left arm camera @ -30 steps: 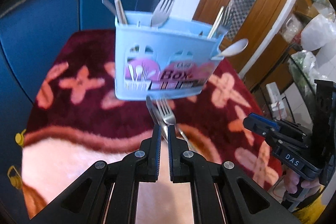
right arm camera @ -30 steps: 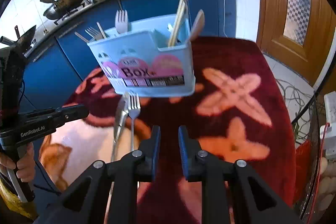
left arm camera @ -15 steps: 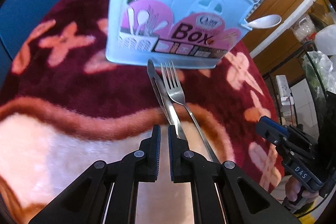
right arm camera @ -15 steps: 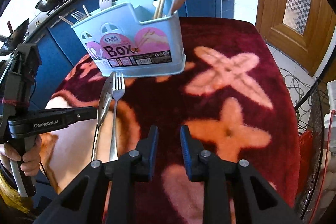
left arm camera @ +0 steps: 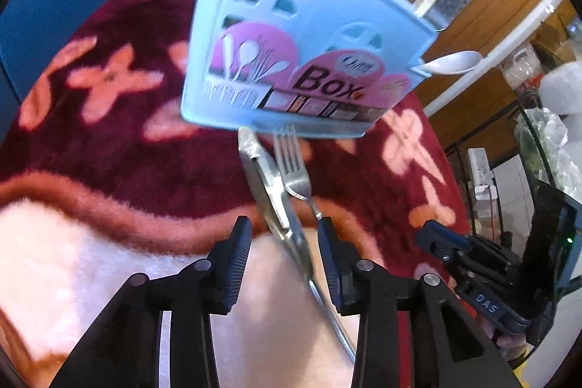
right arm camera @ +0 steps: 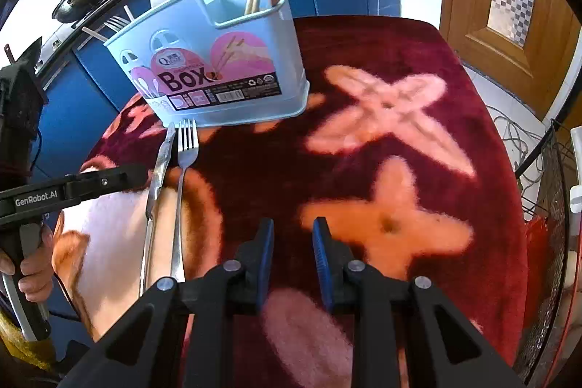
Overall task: Organize utensils
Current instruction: 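Move both open tools back down to the last knife and fork, then grasp the silver knife with the left tool while the right tool grasps the silver fork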
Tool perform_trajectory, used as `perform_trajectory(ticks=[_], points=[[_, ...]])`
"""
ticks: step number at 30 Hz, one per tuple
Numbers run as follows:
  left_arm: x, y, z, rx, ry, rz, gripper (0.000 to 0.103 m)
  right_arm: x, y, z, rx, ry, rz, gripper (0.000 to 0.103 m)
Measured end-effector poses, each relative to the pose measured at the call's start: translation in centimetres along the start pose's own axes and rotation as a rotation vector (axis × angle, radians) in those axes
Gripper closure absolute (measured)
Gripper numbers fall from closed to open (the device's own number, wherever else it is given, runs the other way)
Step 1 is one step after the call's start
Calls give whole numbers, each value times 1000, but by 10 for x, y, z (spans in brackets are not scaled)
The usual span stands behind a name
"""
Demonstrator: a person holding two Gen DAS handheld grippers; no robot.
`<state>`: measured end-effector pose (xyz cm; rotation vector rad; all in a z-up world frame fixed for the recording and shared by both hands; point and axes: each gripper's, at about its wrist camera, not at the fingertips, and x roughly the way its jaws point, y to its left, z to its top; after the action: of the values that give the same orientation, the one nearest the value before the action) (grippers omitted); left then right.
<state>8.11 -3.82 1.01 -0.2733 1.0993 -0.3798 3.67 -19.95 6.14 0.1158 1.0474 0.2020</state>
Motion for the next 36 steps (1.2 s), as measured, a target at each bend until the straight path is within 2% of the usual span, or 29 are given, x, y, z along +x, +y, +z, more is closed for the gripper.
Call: perform_trajectory(ticks=[5, 11, 15, 16, 17, 24, 30, 36], points=[[11, -12, 7, 58, -1, 48, 64, 0, -2, -1, 2, 4, -1, 78], [27, -3, 10, 21, 22, 55, 66, 3, -3, -3, 5, 9, 1, 78], [27, -2, 7, 31, 13, 47, 78, 5, -2, -1, 7, 11, 7, 78], [28, -3, 6, 30, 19, 33, 87, 5, -2, -1, 7, 11, 9, 78], [30, -3, 4, 28, 25, 16, 92, 6, 0, 0, 7, 11, 11, 78], [28, -2, -1, 19, -3, -26, 98, 8, 15, 5, -16, 31, 30, 78], [-9, 6, -3, 39, -113, -5, 101, 14, 40, 16, -50, 55, 73, 78], [-52, 21, 3, 63, -257, 74, 101, 32, 74, 28, -103, 114, 114, 78]])
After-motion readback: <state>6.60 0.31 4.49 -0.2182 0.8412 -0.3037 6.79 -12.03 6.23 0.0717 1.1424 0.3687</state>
